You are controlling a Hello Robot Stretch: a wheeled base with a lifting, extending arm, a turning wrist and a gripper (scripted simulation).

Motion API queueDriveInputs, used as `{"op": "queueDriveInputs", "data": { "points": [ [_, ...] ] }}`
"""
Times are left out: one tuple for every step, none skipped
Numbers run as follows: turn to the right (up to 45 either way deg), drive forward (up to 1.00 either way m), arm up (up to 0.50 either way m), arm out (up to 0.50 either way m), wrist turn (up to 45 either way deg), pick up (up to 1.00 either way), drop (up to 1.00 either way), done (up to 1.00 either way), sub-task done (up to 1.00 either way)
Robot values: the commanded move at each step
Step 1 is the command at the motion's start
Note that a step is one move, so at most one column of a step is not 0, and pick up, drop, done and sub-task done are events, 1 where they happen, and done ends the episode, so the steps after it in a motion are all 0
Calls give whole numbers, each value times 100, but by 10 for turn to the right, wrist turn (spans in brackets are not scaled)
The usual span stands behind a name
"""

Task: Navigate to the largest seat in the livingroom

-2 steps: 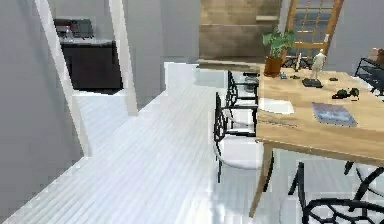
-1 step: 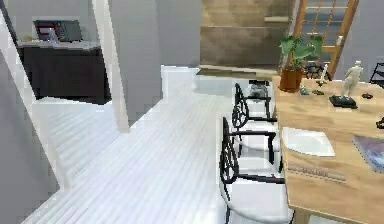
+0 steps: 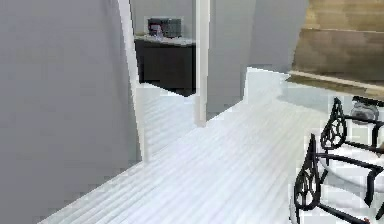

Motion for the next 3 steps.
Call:
{"op": "queueDriveInputs", "data": {
  "points": [
    [0, 100, 0, 0, 0, 0, 0, 0, 0],
    [-240, 0, 0, 0, 0, 0, 0, 0, 0],
    [0, 10, 0, 0, 0, 0, 0, 0, 0]
  ]
}}
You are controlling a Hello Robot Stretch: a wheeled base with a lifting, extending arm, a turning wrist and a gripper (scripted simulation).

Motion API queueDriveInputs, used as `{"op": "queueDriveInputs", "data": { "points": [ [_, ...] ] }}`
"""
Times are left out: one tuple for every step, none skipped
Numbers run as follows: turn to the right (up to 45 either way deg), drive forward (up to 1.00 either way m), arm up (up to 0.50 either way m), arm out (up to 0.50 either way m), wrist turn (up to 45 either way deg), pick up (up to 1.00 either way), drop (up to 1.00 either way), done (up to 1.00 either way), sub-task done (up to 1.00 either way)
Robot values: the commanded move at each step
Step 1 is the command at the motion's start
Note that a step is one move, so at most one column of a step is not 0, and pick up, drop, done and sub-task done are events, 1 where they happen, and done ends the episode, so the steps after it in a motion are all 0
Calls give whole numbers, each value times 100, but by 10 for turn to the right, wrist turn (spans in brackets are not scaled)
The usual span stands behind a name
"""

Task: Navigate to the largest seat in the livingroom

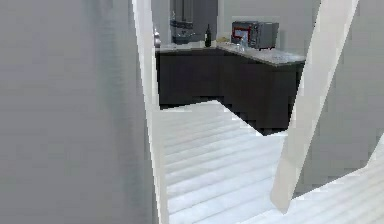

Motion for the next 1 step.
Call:
{"op": "queueDriveInputs", "data": {
  "points": [
    [450, 0, 0, 0, 0, 0, 0, 0, 0]
  ]
}}
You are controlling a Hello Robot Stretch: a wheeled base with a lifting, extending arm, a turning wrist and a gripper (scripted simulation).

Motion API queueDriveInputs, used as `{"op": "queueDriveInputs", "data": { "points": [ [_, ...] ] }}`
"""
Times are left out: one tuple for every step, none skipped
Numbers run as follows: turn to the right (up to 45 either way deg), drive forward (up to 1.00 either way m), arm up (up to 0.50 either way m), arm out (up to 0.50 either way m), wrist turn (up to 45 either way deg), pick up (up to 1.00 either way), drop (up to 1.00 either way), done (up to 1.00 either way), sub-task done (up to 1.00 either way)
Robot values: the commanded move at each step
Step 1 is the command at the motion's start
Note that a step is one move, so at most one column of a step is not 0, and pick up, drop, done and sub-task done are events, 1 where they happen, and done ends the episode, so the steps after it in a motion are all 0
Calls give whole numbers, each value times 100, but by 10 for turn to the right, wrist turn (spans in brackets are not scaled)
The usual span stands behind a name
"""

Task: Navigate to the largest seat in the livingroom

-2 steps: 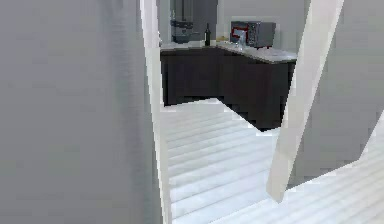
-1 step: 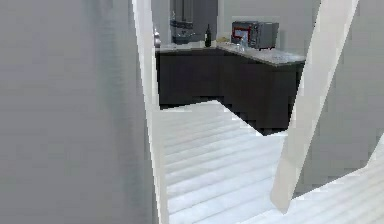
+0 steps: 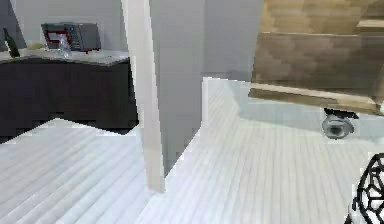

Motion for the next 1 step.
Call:
{"op": "queueDriveInputs", "data": {
  "points": [
    [180, 0, 0, 0, 0, 0, 0, 0, 0]
  ]
}}
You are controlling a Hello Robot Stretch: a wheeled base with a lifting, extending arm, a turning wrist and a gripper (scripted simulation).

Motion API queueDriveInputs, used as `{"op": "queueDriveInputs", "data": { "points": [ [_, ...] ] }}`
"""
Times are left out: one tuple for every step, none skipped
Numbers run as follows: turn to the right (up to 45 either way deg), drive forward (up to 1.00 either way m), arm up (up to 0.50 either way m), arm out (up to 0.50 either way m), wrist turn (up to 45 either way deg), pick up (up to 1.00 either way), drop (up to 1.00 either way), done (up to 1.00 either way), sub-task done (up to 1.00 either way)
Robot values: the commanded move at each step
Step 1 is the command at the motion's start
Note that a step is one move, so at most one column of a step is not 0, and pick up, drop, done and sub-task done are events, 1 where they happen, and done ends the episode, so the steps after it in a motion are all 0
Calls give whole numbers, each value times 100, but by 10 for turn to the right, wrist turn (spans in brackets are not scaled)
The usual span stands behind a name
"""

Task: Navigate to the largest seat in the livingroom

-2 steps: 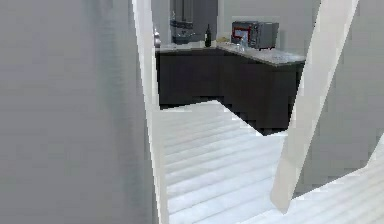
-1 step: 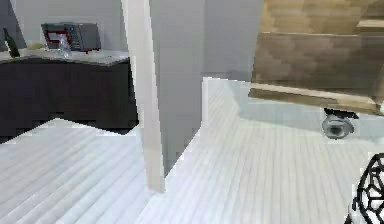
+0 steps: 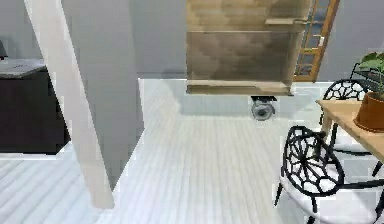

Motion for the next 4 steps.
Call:
{"op": "queueDriveInputs", "data": {
  "points": [
    [0, 25, 0, 0, 0, 0, 0, 0, 0],
    [30, 0, 0, 0, 0, 0, 0, 0, 0],
    [0, 100, 0, 0, 0, 0, 0, 0, 0],
    [30, 0, 0, 0, 0, 0, 0, 0, 0]
  ]
}}
